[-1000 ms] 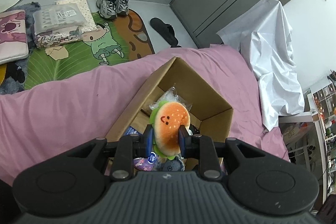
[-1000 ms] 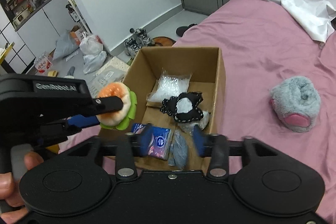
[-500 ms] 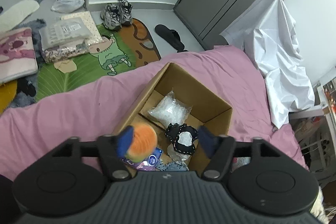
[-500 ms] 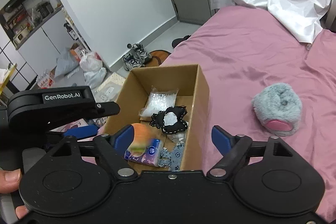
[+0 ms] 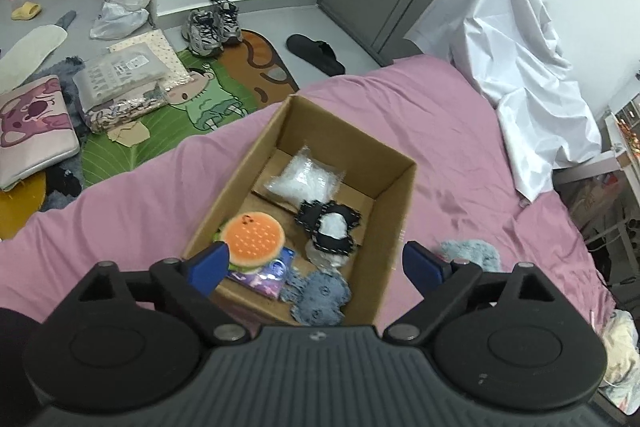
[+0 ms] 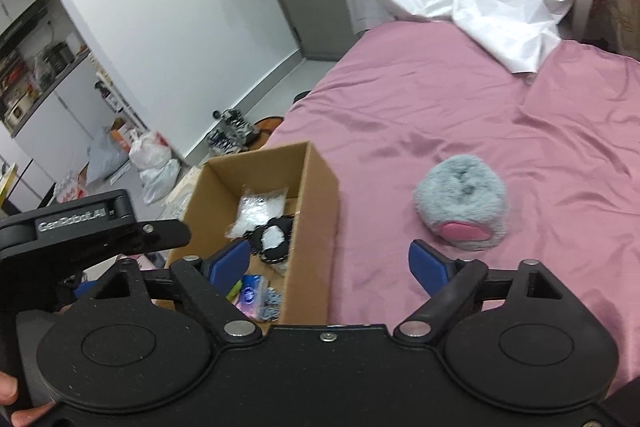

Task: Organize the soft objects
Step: 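Move both tools toward the grey fluffy plush on the bed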

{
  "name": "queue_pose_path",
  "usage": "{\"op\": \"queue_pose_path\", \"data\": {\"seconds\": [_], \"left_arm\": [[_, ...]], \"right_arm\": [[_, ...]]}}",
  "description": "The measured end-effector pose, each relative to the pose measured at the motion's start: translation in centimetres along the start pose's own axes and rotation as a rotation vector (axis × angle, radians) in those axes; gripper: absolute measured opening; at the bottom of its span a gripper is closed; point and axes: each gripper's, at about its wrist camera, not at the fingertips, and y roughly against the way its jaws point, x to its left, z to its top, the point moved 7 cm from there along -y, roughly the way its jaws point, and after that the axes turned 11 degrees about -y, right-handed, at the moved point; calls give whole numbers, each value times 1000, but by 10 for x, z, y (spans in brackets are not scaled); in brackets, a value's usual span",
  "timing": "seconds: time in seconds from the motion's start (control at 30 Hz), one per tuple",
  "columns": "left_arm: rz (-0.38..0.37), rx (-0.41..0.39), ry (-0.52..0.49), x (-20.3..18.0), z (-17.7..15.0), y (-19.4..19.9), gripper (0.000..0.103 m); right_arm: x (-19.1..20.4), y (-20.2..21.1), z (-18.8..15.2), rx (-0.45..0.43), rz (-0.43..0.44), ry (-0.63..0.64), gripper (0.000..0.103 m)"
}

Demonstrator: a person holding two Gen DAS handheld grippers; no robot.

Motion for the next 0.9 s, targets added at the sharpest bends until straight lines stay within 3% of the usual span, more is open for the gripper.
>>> {"op": "queue_pose_path", "data": {"seconds": [0.17, 0.9], "left_arm": [[-26, -10, -9, -14, -1, 10, 93], [-37, -107, -132, -76, -13, 40, 93]], "right_arm": [[-13, 15, 8, -49, -4, -32, 93], [-66, 58, 24, -153, 67, -126, 95]]}}
